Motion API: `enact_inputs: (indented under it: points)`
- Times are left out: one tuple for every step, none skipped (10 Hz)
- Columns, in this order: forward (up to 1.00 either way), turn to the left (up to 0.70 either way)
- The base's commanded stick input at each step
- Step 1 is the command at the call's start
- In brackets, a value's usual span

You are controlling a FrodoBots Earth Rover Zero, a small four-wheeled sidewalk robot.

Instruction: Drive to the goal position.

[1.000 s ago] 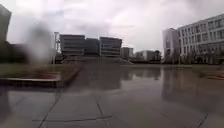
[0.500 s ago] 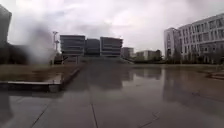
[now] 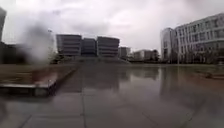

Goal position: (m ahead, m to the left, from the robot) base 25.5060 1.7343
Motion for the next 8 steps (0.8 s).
enact_inputs:
  points:
    - [0.70, 0.00]
    - [0.70, 0.00]
    - [0.70, 0.00]
    - [0.70, 0.00]
    - [0.70, 0.00]
    - [0.70, 0.00]
    - [0.70, 0.00]
    - [0.70, 0.00]
